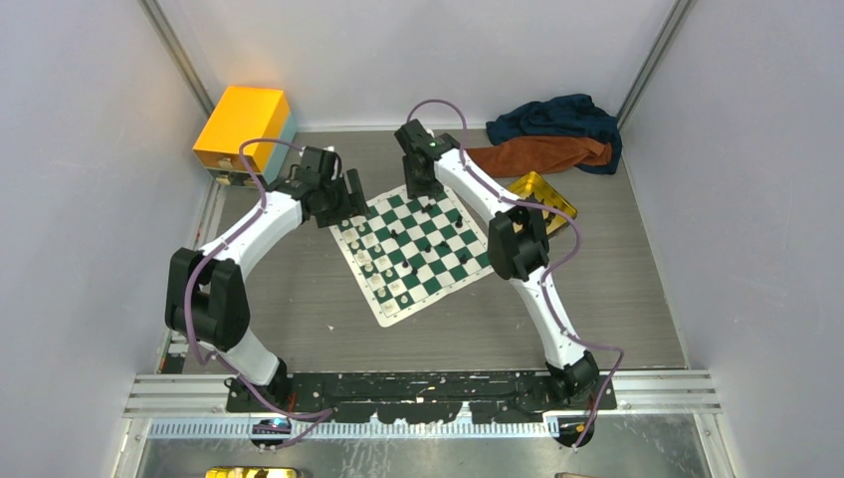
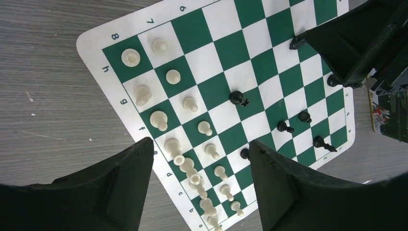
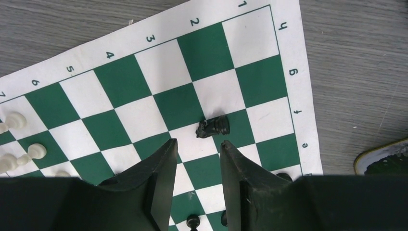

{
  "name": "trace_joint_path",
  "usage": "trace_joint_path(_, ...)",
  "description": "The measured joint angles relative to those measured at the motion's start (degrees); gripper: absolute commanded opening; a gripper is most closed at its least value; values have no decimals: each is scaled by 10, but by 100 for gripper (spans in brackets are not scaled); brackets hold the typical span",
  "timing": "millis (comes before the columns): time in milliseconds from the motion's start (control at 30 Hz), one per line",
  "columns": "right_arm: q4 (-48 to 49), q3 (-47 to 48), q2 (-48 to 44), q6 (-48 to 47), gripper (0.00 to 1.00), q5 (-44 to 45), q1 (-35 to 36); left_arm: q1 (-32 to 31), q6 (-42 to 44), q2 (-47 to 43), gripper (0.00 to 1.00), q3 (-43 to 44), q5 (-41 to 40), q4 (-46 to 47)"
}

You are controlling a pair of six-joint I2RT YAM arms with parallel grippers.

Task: Set up the chess pieces on the board
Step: Pick up the chess piece from the chessboard.

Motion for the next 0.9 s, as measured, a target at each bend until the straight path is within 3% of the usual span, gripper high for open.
trace_joint_path(900,-6,9,39,1,44,-18,-7,13,8,17,73,0,14,5)
